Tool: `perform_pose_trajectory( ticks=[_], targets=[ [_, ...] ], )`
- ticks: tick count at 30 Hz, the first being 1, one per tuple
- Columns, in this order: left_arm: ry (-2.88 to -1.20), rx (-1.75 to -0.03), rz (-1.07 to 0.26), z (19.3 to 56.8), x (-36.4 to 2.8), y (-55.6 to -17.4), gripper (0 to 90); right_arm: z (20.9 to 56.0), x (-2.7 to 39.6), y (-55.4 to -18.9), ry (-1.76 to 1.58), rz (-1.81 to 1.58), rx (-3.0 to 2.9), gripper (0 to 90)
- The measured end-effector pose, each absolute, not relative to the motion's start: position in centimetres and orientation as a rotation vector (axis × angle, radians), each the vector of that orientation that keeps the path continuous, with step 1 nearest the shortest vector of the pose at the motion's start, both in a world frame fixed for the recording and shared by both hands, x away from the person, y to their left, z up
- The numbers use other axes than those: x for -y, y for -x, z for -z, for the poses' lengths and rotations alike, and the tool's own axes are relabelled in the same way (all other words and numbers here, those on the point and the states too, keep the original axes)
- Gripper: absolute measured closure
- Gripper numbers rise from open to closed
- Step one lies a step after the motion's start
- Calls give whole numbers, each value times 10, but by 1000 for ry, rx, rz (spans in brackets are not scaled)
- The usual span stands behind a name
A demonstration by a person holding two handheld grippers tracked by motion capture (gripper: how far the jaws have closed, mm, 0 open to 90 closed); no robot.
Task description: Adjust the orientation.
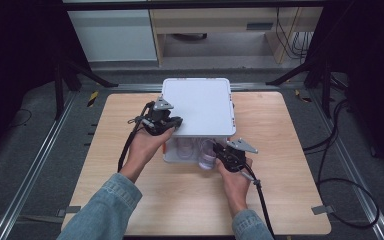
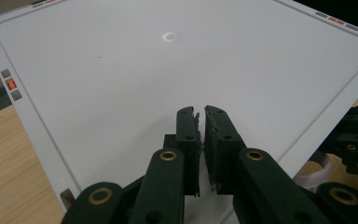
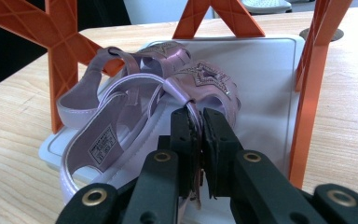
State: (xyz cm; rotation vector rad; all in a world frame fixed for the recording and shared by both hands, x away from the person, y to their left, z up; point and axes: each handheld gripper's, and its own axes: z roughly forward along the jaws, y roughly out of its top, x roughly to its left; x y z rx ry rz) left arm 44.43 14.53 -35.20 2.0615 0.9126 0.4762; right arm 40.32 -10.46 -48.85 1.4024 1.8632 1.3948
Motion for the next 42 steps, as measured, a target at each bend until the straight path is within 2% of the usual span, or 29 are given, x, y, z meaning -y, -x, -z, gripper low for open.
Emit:
perform_pose_trajectory(
  ticks=[19,22,26,30,34,36,42],
  targets=[
    [-2068,-914,-464,352,-145,-446,837,491,96,-403,-1414,-1390,-1910,796],
    [-2069,-916,-461,351,-145,-446,838,491,97,-404,-1449,-1456,-1917,664],
    [-2076,-916,-463,351,-145,-446,840,480,102,-397,-1424,-1542,-1914,620],
    [-2072,-926,-447,351,-145,-447,839,469,110,-385,-1399,-1654,-1932,762],
    [-2073,-929,-447,350,-145,-447,839,464,116,-372,-1360,-1708,-2010,864],
    [-2078,-930,-453,350,-144,-447,840,463,117,-366,-1337,-1701,-2067,892],
    [-2085,-934,-451,349,-143,-448,842,475,111,-358,-1341,-1667,-2234,899]
  ],
)
